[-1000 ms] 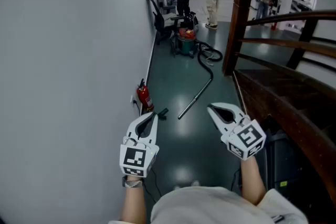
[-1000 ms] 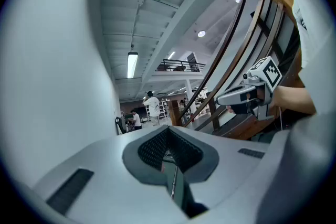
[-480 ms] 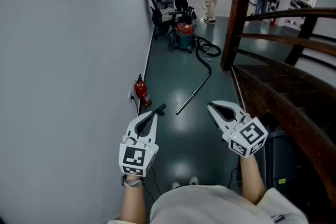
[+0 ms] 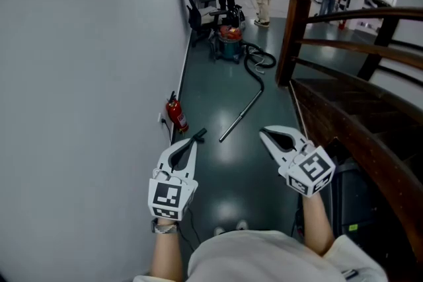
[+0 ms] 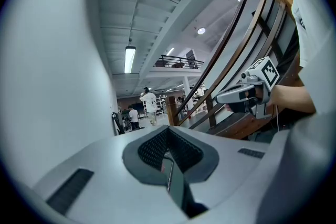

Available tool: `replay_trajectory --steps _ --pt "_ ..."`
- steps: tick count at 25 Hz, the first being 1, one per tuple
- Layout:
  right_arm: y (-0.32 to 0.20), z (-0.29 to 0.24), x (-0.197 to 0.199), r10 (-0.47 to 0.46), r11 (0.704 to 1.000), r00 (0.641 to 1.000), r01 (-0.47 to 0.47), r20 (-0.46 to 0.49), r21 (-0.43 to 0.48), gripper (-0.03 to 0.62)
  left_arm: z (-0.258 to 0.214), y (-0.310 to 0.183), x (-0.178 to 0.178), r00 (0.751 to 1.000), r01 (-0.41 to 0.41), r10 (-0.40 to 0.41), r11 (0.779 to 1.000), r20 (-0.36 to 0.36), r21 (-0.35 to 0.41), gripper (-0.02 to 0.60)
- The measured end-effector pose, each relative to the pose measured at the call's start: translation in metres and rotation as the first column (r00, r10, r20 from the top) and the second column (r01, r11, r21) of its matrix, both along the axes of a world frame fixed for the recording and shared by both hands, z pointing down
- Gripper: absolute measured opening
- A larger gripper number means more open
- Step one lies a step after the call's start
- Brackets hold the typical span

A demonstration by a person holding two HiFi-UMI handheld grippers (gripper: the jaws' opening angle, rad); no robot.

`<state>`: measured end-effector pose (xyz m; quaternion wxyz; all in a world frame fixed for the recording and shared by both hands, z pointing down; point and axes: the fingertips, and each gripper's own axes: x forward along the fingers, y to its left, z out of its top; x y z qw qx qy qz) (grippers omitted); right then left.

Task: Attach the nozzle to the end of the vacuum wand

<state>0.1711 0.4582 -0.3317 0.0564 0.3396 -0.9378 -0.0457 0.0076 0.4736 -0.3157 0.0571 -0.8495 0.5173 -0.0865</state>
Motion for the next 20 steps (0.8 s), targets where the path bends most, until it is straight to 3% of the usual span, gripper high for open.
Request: replay_trajectory --steps 10,20 --pt "-0.017 -0.006 0.024 -0.011 1.0 0.999 0.011 0.037 0.002 0.028 0.001 -0.017 0.021 1.0 0.005 -0.005 1.0 0.008 0.007 -0.003" --pt "-0.028 -0.001 0.04 -0.078 0.997 0.997 0.079 0.018 -0.021 0.028 0.004 -0.028 0.039 0.999 0.038 -0.038 0.999 0.022 0.008 -0.003"
